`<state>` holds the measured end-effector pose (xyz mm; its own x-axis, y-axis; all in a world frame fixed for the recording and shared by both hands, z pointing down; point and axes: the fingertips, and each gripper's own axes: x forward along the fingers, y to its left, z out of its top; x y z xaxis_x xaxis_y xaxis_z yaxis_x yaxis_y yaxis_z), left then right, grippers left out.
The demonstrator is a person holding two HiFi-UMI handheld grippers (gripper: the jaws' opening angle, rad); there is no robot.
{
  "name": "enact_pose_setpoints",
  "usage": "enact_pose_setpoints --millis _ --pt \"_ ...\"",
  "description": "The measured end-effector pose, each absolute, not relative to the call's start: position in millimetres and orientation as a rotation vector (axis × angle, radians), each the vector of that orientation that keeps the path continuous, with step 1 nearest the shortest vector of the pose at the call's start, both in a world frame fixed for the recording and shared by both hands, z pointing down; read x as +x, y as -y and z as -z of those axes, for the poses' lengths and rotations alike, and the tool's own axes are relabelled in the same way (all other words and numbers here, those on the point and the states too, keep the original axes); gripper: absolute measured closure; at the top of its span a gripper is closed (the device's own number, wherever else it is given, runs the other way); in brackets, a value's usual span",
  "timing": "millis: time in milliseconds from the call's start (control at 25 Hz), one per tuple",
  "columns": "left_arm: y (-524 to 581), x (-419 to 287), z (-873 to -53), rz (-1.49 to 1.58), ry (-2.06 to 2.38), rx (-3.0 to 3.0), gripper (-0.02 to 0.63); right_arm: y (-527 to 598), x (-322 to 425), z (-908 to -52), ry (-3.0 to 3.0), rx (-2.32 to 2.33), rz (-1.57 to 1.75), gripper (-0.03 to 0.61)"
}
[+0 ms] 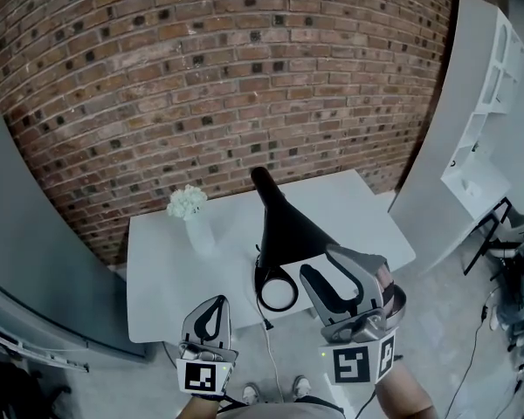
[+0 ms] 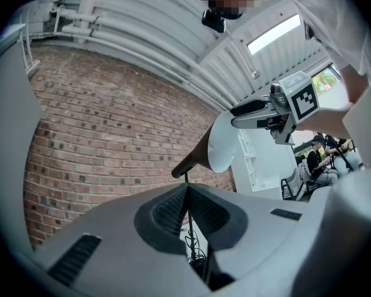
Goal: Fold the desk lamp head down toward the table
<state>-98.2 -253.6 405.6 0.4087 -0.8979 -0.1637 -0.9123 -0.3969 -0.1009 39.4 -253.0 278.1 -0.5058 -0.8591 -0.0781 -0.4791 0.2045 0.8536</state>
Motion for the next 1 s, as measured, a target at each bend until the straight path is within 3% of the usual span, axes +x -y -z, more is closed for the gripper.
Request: enact_pose_setpoints --millis 400,560,1000 --pt "252.4 -108.4 -404.9 -0.125 -1.625 -2.481 0.606 262.6 28.5 -272.2 2.019 1.183 1.289 0.385" --pt "252.8 -108.3 -402.8 -0.133 -1.618 -2.475 0.606 260.7 27.2 -277.0 2.028 1.147 1.272 0.496" --pt "255.2 -104.4 -404.4 -0.105 -1.617 -2.455 0.606 247.4 26.7 -326.9 2.098 1.032 1.144 0.5"
